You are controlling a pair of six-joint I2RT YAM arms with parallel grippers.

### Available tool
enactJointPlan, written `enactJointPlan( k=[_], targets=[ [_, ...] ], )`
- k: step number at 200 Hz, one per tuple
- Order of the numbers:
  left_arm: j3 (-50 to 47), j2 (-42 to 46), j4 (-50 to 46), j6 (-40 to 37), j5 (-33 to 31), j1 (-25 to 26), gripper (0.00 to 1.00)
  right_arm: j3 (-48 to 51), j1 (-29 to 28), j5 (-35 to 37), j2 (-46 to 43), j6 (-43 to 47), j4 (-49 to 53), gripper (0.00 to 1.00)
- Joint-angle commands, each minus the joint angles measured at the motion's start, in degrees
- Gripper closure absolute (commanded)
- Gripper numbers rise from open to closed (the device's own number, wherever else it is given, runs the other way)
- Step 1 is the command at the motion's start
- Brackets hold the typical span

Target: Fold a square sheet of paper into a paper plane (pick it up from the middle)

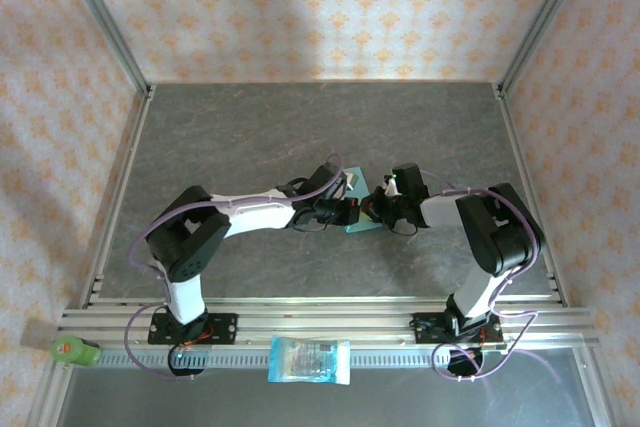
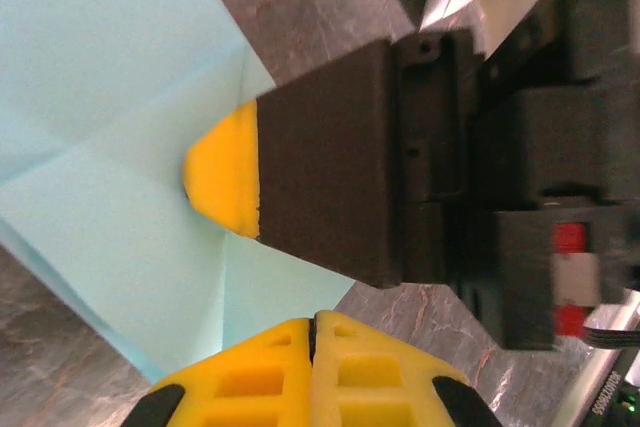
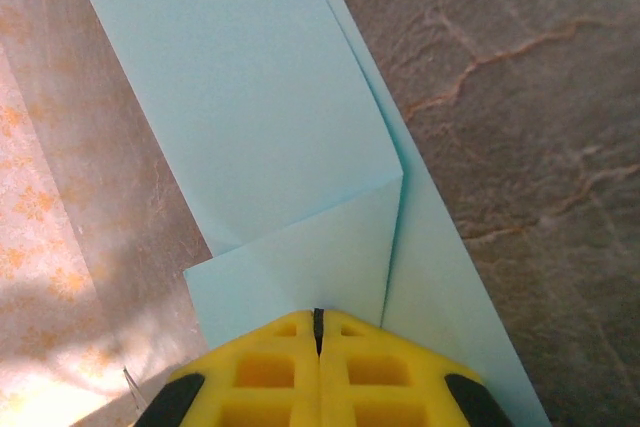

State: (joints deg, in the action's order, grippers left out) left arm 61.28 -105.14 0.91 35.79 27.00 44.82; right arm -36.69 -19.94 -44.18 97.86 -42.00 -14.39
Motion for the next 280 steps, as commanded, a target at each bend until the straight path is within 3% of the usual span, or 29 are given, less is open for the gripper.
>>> enactJointPlan(
  k=[1, 104, 280],
  targets=[
    [-0.3, -2.0, 3.3, 2.5, 4.6, -0.8, 1.00, 2.2, -0.2, 4.5, 1.6, 0.3, 5.5, 1.00],
    [-0.8, -6.1, 6.2, 4.9, 7.0, -2.6, 1.00, 2.4, -0.1, 4.5, 1.9, 0.9, 5.9, 1.00],
    [-5.2, -5.9, 0.0, -0.6, 7.7, -2.6, 1.00, 2.8, -0.1, 4.9, 2.5, 1.4, 6.1, 1.00]
  ],
)
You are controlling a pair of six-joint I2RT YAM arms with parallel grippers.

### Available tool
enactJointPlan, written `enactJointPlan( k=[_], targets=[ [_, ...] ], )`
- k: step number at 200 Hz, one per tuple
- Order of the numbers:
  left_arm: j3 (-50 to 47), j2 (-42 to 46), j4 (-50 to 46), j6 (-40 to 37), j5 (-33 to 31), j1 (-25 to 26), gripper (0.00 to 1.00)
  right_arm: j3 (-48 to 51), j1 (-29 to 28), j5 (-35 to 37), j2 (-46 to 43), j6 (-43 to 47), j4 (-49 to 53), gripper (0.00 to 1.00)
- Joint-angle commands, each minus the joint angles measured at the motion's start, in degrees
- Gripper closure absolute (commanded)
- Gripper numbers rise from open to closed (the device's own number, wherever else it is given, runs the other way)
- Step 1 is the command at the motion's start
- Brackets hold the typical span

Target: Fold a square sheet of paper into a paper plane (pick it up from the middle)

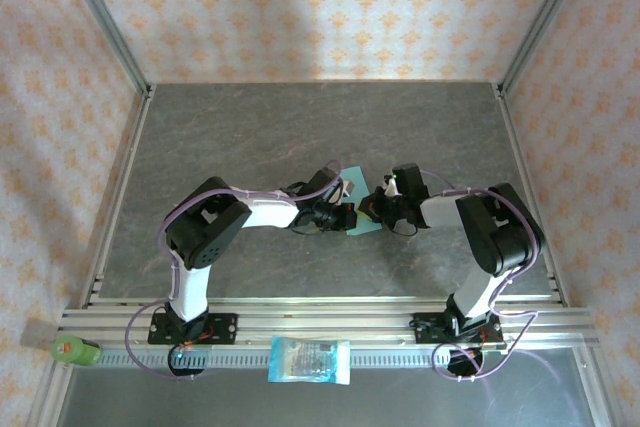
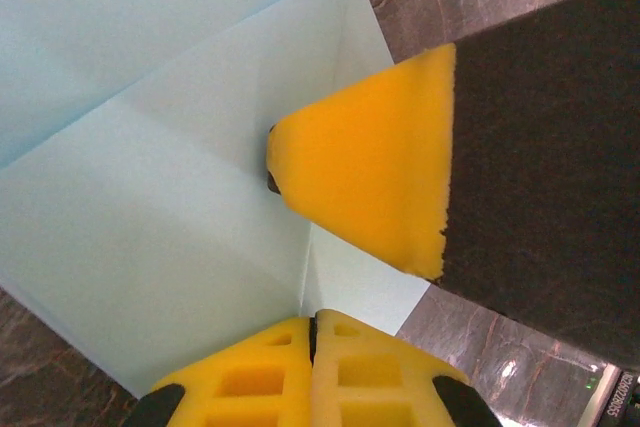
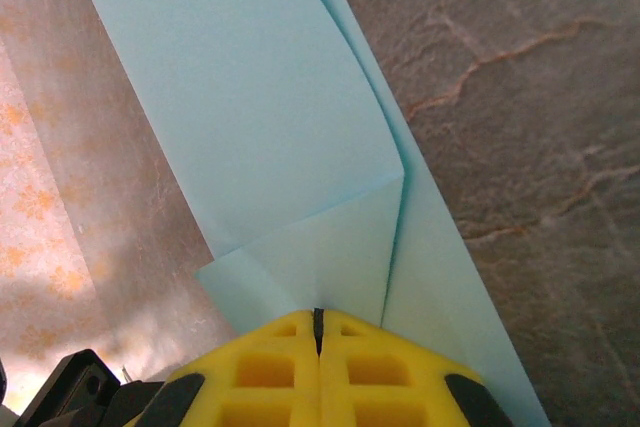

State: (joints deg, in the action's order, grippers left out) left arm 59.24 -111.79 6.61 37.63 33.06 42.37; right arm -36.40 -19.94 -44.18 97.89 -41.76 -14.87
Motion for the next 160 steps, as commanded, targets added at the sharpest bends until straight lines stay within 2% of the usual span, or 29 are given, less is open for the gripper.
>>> enactJointPlan(
  k=[1, 85, 128, 160],
  targets=[
    [-3.2, 0.8, -5.7, -2.5, 1.7, -0.2, 1.00, 2.5, -0.2, 4.8, 2.5, 1.2, 6.6, 1.00],
    [-3.3, 1.8, -13.1, -9.6, 2.5, 0.0, 1.00, 2.5, -0.2, 5.5, 2.8, 1.5, 7.2, 1.00],
    [-3.5, 4.8, -13.4, -9.5, 0.7, 0.1, 1.00, 2.5, -0.1, 5.6, 2.4, 1.6, 7.5, 1.00],
    [-3.5, 5.4, -12.5, -9.4, 1.6, 0.2, 1.00, 2.4, -0.1, 5.6, 2.3, 1.6, 7.5, 1.00]
  ],
)
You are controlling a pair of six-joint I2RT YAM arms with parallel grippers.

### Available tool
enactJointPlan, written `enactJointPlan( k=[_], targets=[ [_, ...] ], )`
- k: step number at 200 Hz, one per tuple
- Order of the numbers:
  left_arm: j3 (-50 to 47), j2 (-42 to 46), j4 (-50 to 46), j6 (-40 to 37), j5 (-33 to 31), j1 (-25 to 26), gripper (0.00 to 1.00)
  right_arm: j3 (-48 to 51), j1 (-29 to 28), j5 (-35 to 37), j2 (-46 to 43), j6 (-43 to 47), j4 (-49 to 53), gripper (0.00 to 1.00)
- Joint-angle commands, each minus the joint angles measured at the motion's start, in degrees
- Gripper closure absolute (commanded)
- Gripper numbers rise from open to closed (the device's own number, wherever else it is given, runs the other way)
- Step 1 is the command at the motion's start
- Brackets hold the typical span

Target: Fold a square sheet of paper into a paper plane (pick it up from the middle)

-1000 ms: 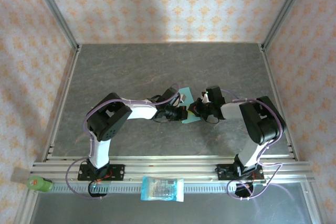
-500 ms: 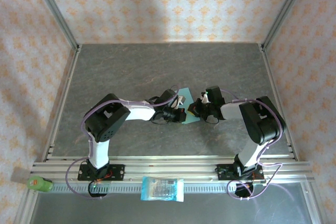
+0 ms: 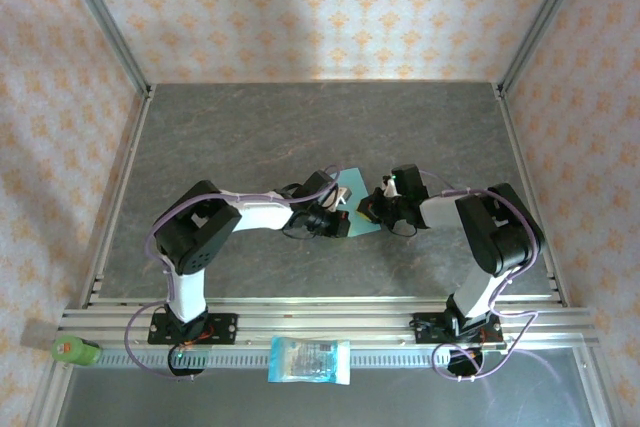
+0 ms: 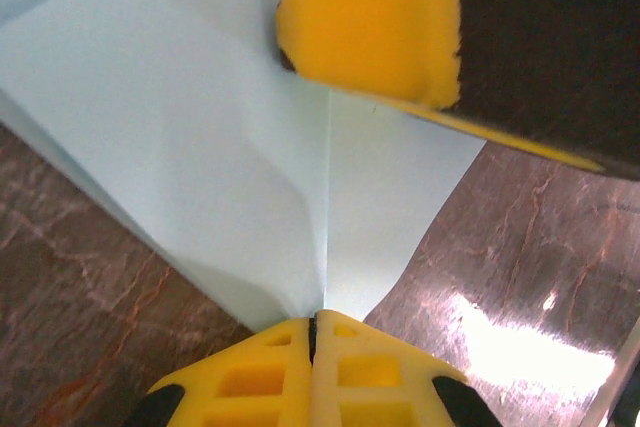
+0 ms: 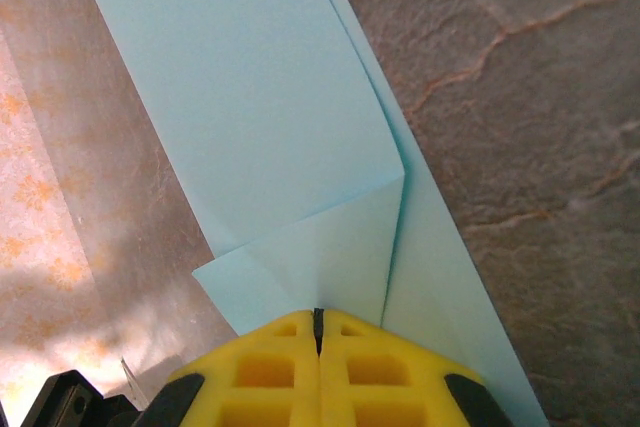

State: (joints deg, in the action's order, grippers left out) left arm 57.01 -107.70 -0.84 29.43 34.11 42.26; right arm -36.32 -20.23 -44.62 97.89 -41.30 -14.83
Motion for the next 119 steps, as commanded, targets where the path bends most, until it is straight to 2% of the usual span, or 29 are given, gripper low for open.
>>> enactJointPlan(
  k=[1, 77, 119],
  targets=[
    [-1.3, 1.3, -5.0, -1.2, 0.6, 0.3, 1.00, 2.3, 0.2, 6.1, 2.3, 1.1, 7.4, 1.00],
    [-1.3, 4.6, -5.3, -1.3, -1.3, 1.0, 1.00, 2.2, 0.2, 5.9, 1.9, 1.2, 7.8, 1.00],
    [-2.2, 9.3, 1.1, 3.7, -2.8, 0.9, 1.00, 2.0, 0.2, 6.0, 1.7, 1.3, 8.0, 1.00]
  ],
)
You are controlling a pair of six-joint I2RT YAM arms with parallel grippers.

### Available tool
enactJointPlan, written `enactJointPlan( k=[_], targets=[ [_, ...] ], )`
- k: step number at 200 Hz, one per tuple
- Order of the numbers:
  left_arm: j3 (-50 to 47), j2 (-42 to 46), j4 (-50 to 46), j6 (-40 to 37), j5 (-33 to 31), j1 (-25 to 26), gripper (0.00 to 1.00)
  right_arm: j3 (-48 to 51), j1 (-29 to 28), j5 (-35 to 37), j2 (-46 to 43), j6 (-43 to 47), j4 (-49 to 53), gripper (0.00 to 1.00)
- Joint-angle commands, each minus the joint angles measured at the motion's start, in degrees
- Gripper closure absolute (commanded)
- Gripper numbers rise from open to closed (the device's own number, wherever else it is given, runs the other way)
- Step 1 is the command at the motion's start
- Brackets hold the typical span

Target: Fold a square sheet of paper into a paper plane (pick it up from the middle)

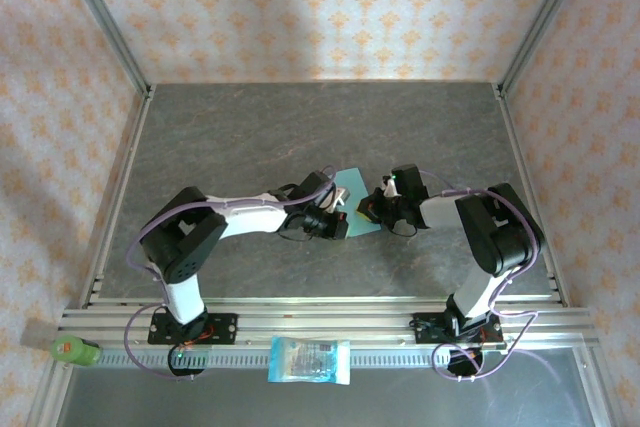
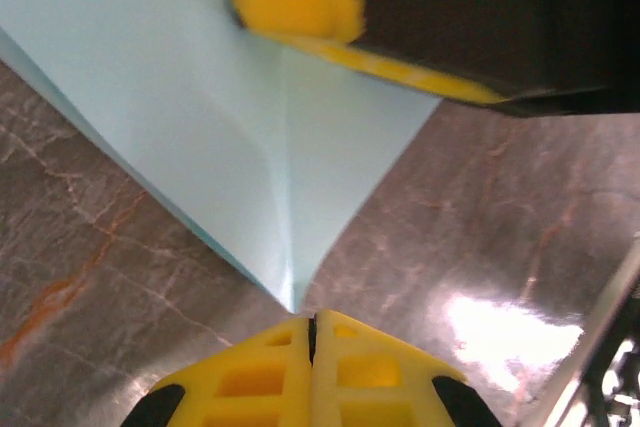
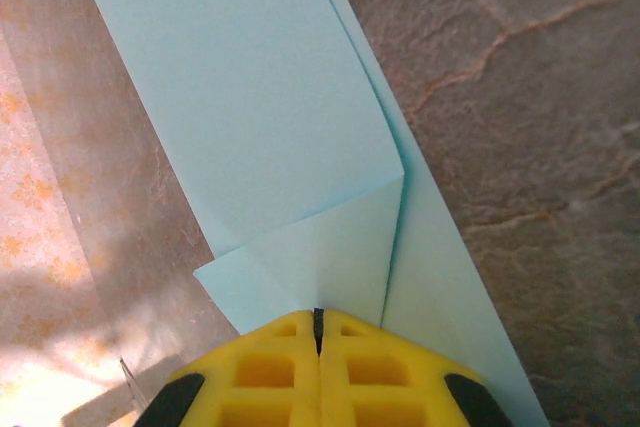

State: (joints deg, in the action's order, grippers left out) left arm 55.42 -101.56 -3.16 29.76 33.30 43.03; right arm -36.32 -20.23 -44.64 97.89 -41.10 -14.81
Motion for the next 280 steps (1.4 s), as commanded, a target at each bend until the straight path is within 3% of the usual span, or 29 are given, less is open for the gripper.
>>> enactJointPlan(
  k=[1, 54, 118, 191, 232, 249, 280],
  targets=[
    [-0.6, 3.1, 3.6, 3.5, -2.0, 0.1, 1.00, 2.0, 0.2, 6.0, 1.7, 1.1, 8.0, 1.00],
    [1.5, -3.3, 11.3, 9.2, 1.2, 0.5, 1.00, 1.5, 0.2, 5.6, 1.5, 1.0, 7.9, 1.00],
    [0.6, -7.7, 8.7, 9.4, -0.2, 1.5, 1.00, 1.6, 0.2, 5.6, 1.7, 1.2, 8.0, 1.00],
    [-9.6, 1.5, 13.2, 10.9, 2.0, 2.0, 1.00, 1.8, 0.2, 5.1, 1.8, 1.7, 8.1, 1.00],
    [-12.3, 10.8, 17.9, 16.5, -7.9, -0.3, 1.00, 3.6, 0.2, 5.2, -1.4, -1.2, 6.3, 1.00],
    [-12.9, 10.0, 23.0, 20.1, -7.1, -1.7, 1.00, 5.5, 0.1, 5.2, -2.6, -4.0, 3.7, 1.00],
    [-7.5, 3.7, 23.9, 20.5, -3.4, -0.9, 1.00, 7.6, 0.1, 5.7, -5.9, -6.1, 2.4, 1.00]
  ],
)
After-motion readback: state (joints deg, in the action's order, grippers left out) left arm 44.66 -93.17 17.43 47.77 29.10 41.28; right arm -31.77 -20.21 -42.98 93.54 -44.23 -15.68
